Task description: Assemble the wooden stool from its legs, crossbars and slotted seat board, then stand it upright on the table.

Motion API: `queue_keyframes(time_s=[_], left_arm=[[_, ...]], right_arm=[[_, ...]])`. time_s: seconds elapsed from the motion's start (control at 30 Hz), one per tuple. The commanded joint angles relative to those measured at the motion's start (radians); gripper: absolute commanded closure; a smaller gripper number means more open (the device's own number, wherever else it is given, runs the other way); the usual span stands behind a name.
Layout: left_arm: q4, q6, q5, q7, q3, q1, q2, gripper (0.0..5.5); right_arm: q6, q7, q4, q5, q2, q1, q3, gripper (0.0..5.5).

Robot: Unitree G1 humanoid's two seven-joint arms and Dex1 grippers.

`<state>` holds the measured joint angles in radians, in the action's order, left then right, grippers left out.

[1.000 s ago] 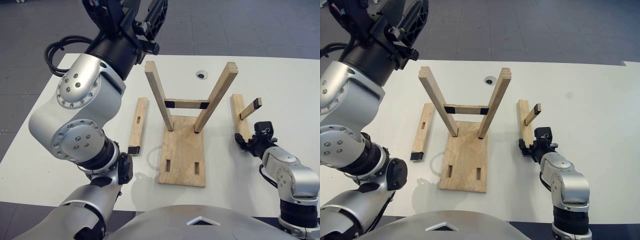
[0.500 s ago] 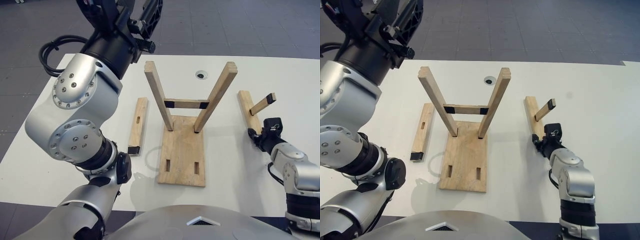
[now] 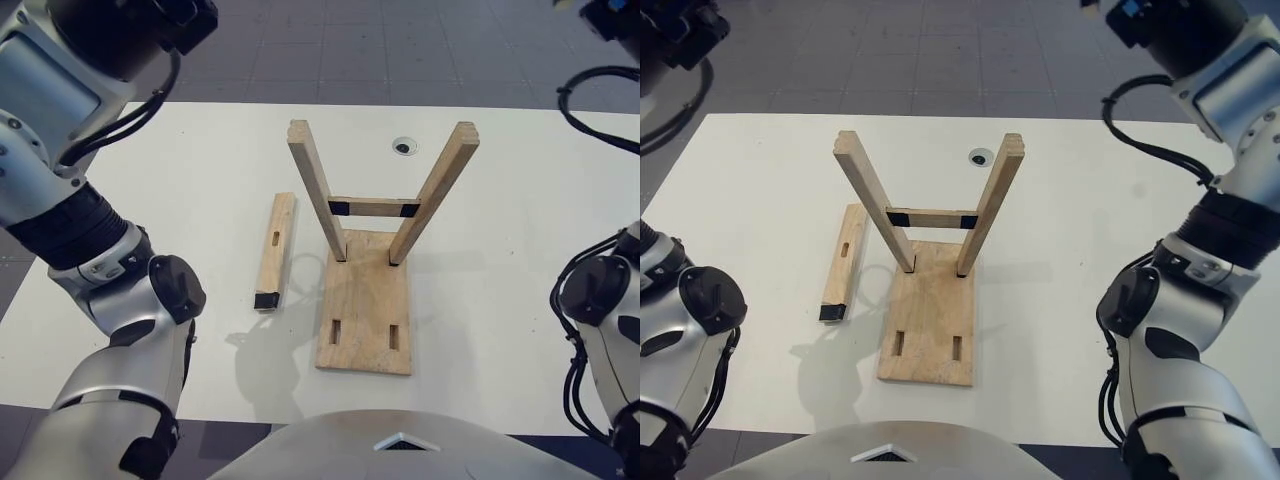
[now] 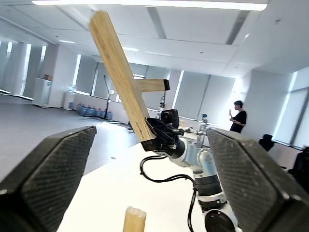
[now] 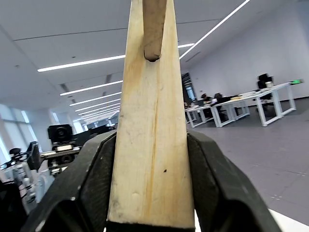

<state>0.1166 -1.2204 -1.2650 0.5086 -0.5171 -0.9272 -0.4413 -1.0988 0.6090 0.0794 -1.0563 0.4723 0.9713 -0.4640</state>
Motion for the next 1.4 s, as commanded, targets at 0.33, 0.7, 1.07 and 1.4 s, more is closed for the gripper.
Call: queue_keyframes(time_s=[0.33, 0.7, 1.07, 1.4], left_arm=[[-0.205, 0.002, -0.038, 0.04, 0.095, -0.038, -0.053, 0.29], [-0.151, -0.105, -0.238, 0.1, 0.139, -0.012, -0.085, 0.29], [-0.131, -0.055, -0.253, 0.058, 0.158, 0.042, -0.084, 0.29], [-0.147, -0.048, -0.266, 0.115, 0.18, 0.0, -0.096, 0.29]], right_arm=[[-0.098, 0.183, -0.068, -0.134, -0.004, 0.039, 0.173, 3.46], [-0.084, 0.163, -0.125, -0.145, -0.031, 0.044, 0.232, 3.46], [-0.094, 0.119, -0.177, -0.188, -0.063, 0.027, 0.26, 3.46], [-0.09, 0.058, -0.228, -0.227, -0.105, -0.024, 0.297, 3.46]])
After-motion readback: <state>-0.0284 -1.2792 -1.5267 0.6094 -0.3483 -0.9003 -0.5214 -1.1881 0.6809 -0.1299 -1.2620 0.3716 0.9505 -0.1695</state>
